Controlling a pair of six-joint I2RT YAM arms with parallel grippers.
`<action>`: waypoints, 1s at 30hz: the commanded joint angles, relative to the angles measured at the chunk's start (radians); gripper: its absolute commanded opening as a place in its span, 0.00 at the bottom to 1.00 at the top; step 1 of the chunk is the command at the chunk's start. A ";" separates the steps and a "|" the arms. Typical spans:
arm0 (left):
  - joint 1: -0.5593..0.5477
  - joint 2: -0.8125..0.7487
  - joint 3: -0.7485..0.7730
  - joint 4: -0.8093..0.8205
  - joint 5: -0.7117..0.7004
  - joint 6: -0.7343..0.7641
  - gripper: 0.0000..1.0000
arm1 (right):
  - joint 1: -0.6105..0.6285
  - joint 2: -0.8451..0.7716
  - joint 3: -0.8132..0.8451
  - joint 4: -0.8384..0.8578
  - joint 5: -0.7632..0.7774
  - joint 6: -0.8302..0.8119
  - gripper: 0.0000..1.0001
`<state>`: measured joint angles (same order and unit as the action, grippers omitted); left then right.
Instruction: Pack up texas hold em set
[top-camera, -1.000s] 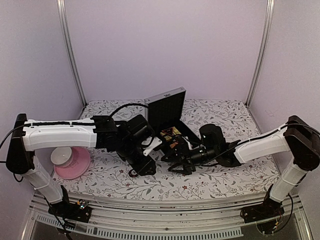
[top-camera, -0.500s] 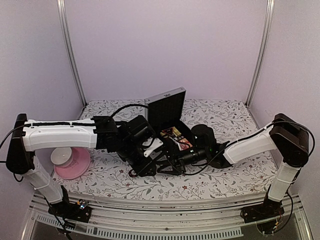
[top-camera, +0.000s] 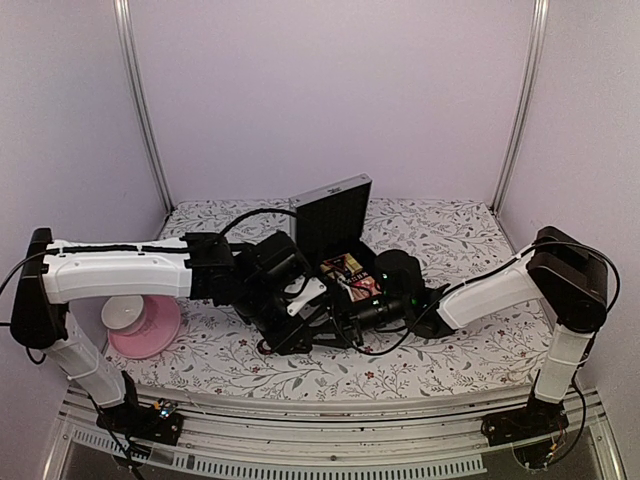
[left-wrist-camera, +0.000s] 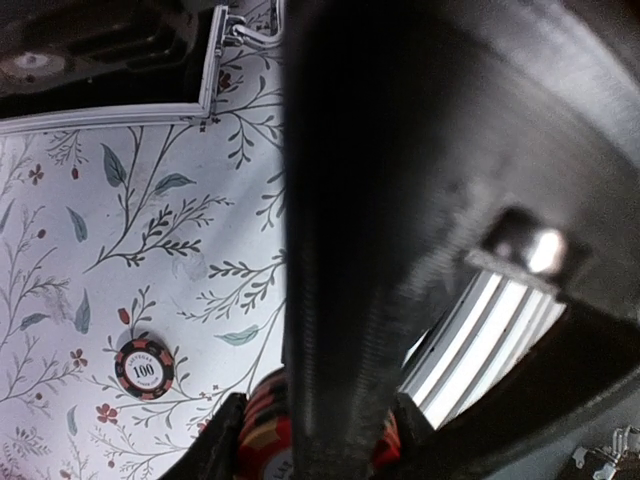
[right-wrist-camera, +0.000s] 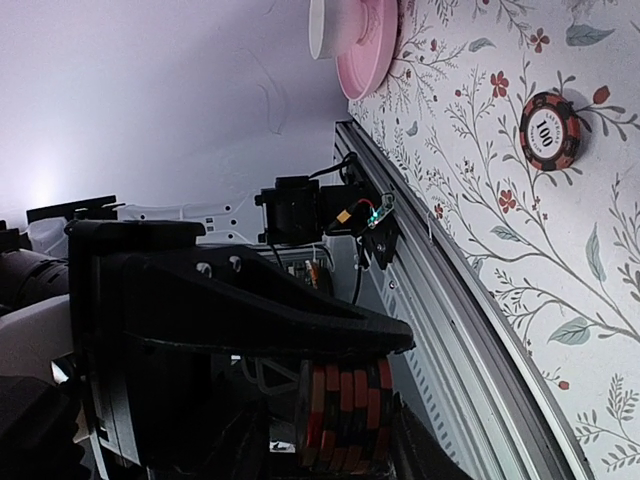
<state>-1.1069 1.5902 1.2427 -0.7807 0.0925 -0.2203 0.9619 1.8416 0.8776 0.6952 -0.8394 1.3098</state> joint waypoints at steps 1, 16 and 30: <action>-0.019 -0.046 0.018 0.063 -0.022 0.009 0.13 | 0.030 0.021 0.026 0.030 -0.037 0.000 0.36; -0.021 -0.079 -0.005 0.085 -0.087 0.003 0.31 | 0.035 -0.016 0.021 0.018 -0.013 -0.030 0.03; 0.092 -0.293 -0.165 0.331 -0.161 -0.023 0.92 | -0.146 -0.305 -0.019 -0.485 0.356 -0.362 0.02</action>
<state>-1.0954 1.3277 1.1278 -0.5892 -0.0612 -0.2291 0.8795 1.6077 0.8433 0.4263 -0.6491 1.1156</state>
